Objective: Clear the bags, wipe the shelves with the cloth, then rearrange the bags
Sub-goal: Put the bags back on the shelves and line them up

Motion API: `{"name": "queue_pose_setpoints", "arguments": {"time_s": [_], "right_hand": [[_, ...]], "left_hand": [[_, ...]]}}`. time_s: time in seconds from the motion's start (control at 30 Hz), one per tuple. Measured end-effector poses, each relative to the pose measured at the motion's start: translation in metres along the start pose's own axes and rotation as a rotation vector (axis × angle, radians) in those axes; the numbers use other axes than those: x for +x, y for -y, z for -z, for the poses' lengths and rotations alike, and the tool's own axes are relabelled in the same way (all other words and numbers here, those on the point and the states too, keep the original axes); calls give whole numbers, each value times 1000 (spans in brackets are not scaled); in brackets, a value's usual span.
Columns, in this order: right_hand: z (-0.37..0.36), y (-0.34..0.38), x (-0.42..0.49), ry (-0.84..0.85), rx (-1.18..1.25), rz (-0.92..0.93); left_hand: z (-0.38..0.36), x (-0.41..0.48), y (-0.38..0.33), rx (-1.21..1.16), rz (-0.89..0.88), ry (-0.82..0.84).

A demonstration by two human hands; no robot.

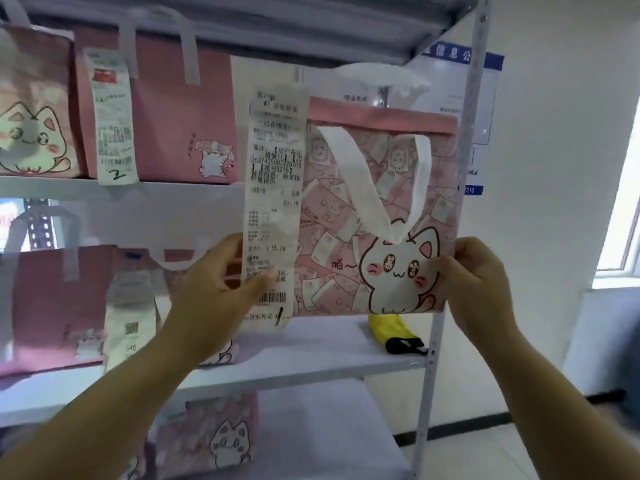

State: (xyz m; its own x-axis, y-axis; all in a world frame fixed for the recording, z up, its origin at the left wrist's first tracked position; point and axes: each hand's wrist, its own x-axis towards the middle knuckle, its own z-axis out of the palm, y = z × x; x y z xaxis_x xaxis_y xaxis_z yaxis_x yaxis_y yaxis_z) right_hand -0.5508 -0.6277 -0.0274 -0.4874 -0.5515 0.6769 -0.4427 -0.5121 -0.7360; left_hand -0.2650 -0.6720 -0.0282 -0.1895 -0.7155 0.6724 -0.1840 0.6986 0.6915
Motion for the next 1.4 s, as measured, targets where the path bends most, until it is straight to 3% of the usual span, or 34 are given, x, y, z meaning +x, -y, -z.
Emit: {"name": "queue_pose_setpoints", "arguments": {"time_s": [0.33,0.5,0.73,1.17,1.4], "right_hand": [[-17,-91,-54,289,-331,-227],[-39,-137,-40,392,-344,-287],[-71,-189,6,398,-441,-315],[-94,-247,30,499,-332,-439],[-73,-226,43,418,-517,-244]], "left_hand": [[-32,-62,87,112,289,37],[-52,-45,127,120,394,-17],[-81,-5,180,161,497,-60],[-107,25,230,317,571,-119],[-90,28,208,329,495,-200]]}}
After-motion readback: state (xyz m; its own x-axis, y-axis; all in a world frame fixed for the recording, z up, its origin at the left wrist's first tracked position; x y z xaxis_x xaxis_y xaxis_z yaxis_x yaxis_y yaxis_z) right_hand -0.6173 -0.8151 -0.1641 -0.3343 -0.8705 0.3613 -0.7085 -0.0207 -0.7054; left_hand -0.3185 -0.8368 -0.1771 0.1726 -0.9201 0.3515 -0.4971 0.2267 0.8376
